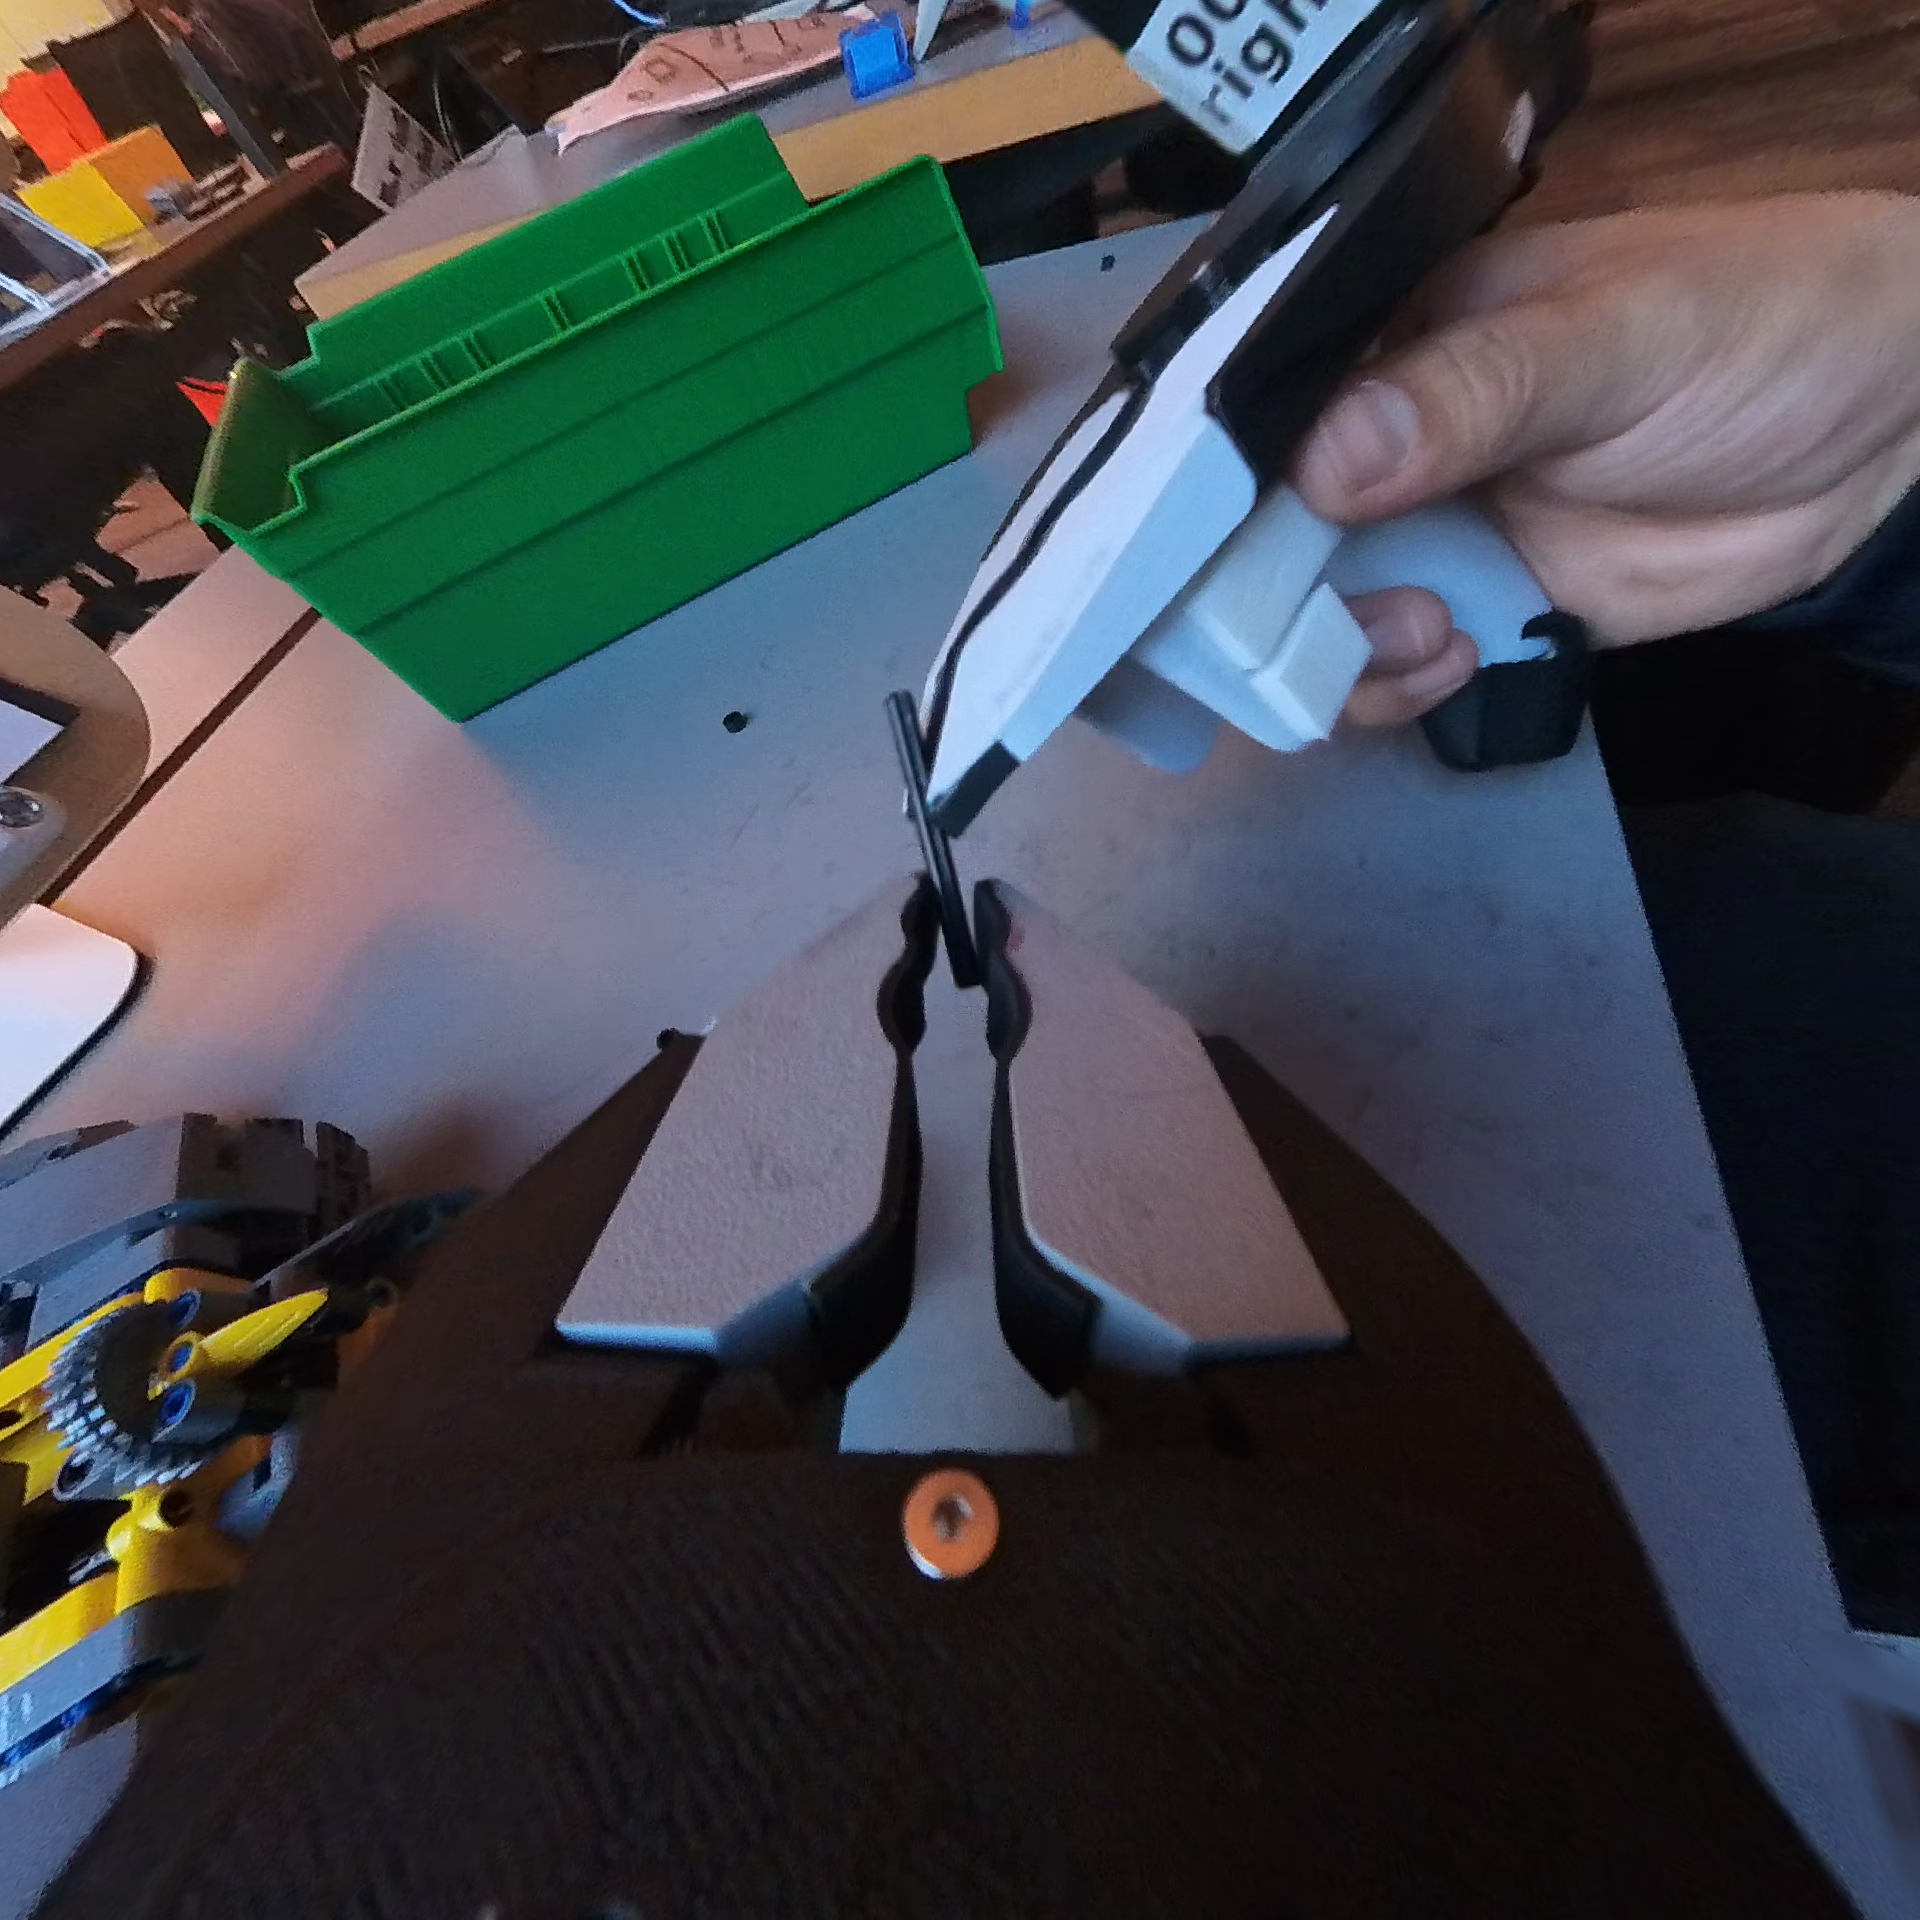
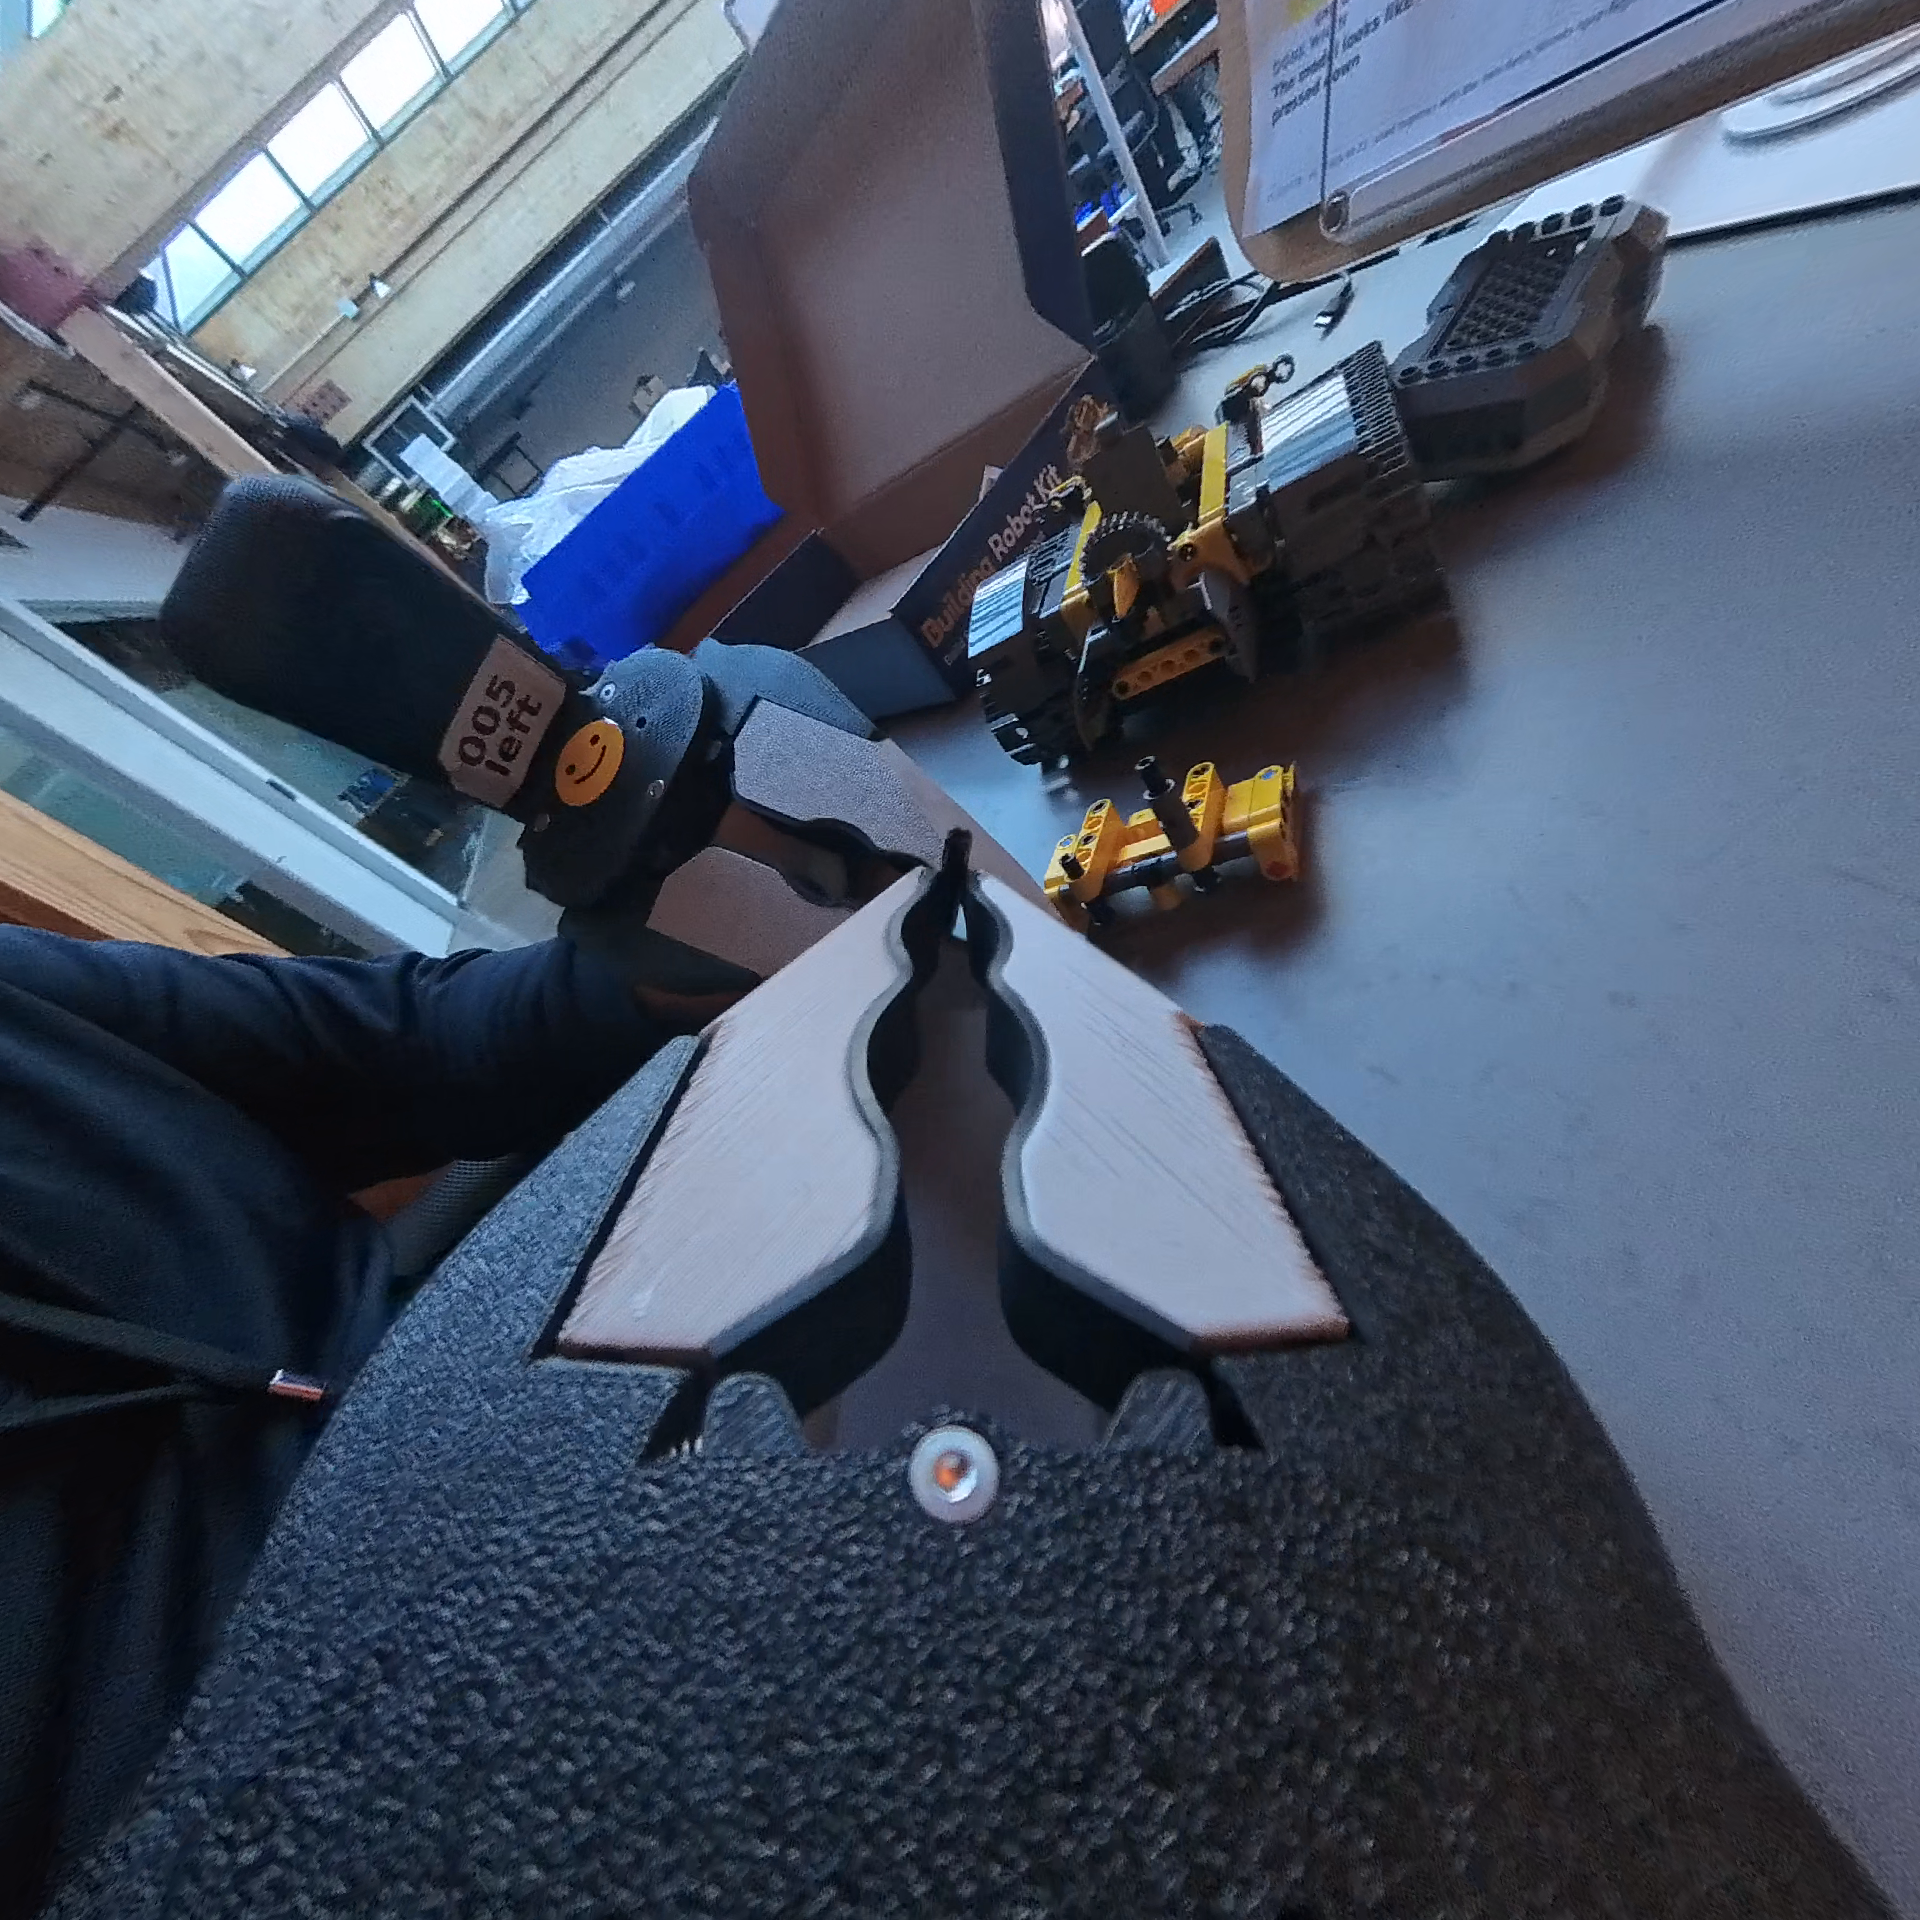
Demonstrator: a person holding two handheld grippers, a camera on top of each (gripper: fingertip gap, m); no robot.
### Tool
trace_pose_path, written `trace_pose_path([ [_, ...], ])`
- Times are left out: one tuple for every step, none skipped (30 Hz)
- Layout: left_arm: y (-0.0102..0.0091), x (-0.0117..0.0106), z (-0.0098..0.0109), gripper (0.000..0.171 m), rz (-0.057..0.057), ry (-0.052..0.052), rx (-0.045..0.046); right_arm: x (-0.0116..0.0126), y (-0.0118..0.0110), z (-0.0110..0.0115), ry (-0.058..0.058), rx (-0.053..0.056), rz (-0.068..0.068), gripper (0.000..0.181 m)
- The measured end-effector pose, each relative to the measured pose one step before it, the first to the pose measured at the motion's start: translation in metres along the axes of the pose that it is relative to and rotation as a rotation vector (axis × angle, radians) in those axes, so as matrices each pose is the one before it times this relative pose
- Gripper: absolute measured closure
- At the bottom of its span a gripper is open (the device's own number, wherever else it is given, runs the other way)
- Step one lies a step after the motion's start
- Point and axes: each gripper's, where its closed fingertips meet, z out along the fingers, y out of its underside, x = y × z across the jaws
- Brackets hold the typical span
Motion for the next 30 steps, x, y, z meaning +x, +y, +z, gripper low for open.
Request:
trace_pose_path([
  [0.00033,-0.00079,-0.00013,0.168,-0.0006,-0.004,-0.00183,0.00086,-0.00063,-0.00163,0.0073,0.0023,-0.0026,0.18],
  [-0.00042,-0.00093,-0.00048,0.168,-0.0002,-0.0052,0.00324,0.00106,-0.00142,-0.00205,0.009,0.0068,-0.0038,0.18],
  [-0.00074,0.00067,-0.0004,0.168,-0.0029,0.0051,0.00489,0.00123,-0.00146,-0.0023,0.0077,0.006,-0.0028,0.18],
  [0.00005,0.00052,0.00017,0.167,-0.0062,0.0056,0.00056,0.00111,-0.00142,-0.00239,0.0055,0.0046,0.0002,0.18],
  [0.00142,-0.00008,0.00068,0.165,-0.0065,0.0022,-0.00753,0.00134,-0.00228,-0.00274,0.007,0.0086,0.0007,0.18],
  [0.00226,0.00002,0.00105,0.163,-0.0065,0.0032,-0.01276,0.00151,-0.00334,-0.00327,0.0095,0.0135,-0.0017,0.18],
  [0.00221,0.00024,0.00107,0.161,-0.0062,0.0033,-0.01217,0.00098,-0.00386,-0.0036,0.0081,0.0128,-0.0039,0.18],
  [0.00191,-0.00003,0.00091,0.161,-0.0046,0.0013,-0.01027,0.00057,-0.00465,-0.00389,0.0068,0.0114,-0.0056,0.18],
  [0.00167,-0.0004,0.00064,0.161,-0.0031,-0.0015,-0.00931,0.00092,-0.00572,-0.00437,0.0112,0.0145,-0.01,0.18],
  [0.00091,-0.00029,0.00032,0.161,-0.0025,-0.0014,-0.00635,0.00171,-0.00702,-0.00483,0.0182,0.0156,-0.0157,0.18],
  [-0.00012,0.00022,-0.00007,0.161,-0.0013,0.0015,0.00058,0.00268,-0.00867,-0.00548,0.026,0.0173,-0.0237,0.18],
  [-0.00096,0.0003,-0.00036,0.162,-0.0006,0.0012,0.00528,0.00342,-0.01098,-0.00617,0.0315,0.0216,-0.0306,0.181],
  [-0.00064,0.00006,-0.00029,0.162,0.0,0.0,0.00406,0.00372,-0.01418,-0.00711,0.0354,0.0316,-0.0356,0.181],
  [0.0001,-0.00006,-0.00009,0.162,0.0008,0.0004,-0.00036,0.00342,-0.01754,-0.00785,0.0353,0.0436,-0.0394,0.18],
  [0.00065,-0.00015,0.00013,0.163,0.0007,-0.001,-0.00359,0.00256,-0.02001,-0.00825,0.0319,0.0508,-0.0413,0.18],
  [0.00061,-0.00031,0.00009,0.163,0.0023,-0.0019,-0.00322,0.00224,-0.02173,-0.00818,0.0329,0.0562,-0.0456,0.18],
  [0.00019,-0.00043,0.00001,0.164,0.0029,-0.0032,-0.00133,0.00254,-0.0225,-0.00819,0.0389,0.0594,-0.0533,0.181],
  [-0.00015,-0.0005,-0.00011,0.164,0.0016,-0.0027,0.00085,0.00316,-0.02229,-0.00742,0.0447,0.0596,-0.0619,0.181],
  [-0.00014,-0.00041,-0.00022,0.165,0.0003,-0.0012,0.00073,0.00353,-0.02095,-0.00662,0.0453,0.0561,-0.0678,0.181],
  [-0.0001,-0.00058,-0.00007,0.165,-0.0012,-0.0015,0.00019,0.00463,-0.01896,-0.00556,0.0481,0.0525,-0.0692,0.18],
  [-0.00025,-0.00048,-0.00022,0.165,-0.0026,-0.0009,0.00138,0.00597,-0.01653,-0.0047,0.0528,0.0486,-0.0674,0.18],
  [-0.0004,-0.00006,-0.00022,0.165,-0.0018,0.0009,0.00233,0.00675,-0.01397,-0.00375,0.0512,0.0445,-0.0653,0.18],
  [-0.00029,-0.00027,-0.00011,0.166,-0.001,-0.0012,0.00146,0.00674,-0.01057,-0.00241,0.0446,0.0382,-0.064,0.181],
  [-0.00015,-0.00045,-0.00003,0.166,-0.0012,-0.0022,0.00101,0.00757,-0.00559,-0.00061,0.0412,0.0237,-0.0629,0.181],
  [-0.00008,-0.0003,-0.00011,0.166,-0.0026,-0.0014,0.00085,0.01012,0.00196,0.00213,0.0466,-0.0052,-0.059,0.181],
  [-0.00006,0.00015,0.00013,0.166,-0.003,0.002,0.00078,0.01149,0.01111,0.00513,0.0464,-0.0437,-0.0526,0.181],
  [0.00014,0.00034,0.00017,0.166,-0.0038,0.0034,-0.00014,0.01019,0.01613,0.00604,0.0415,-0.0673,-0.0311,0.181],
  [0.00052,0.00014,0.00012,0.166,-0.0014,0.0017,-0.00079,0.0052,0.00984,0.00378,0.0239,-0.0343,-0.008,0.18],
  [0.00108,-0.00059,-0.00002,0.166,0.0012,-0.0018,-0.0043,-0.0032,-0.00023,0.00052,-0.0176,0.0215,0.0011,0.181],
  [0.00099,-0.00112,-0.00022,0.166,0.0009,-0.0046,-0.00421,-0.00763,-0.00307,-0.00093,-0.0381,0.0262,0.0025,0.181],
])
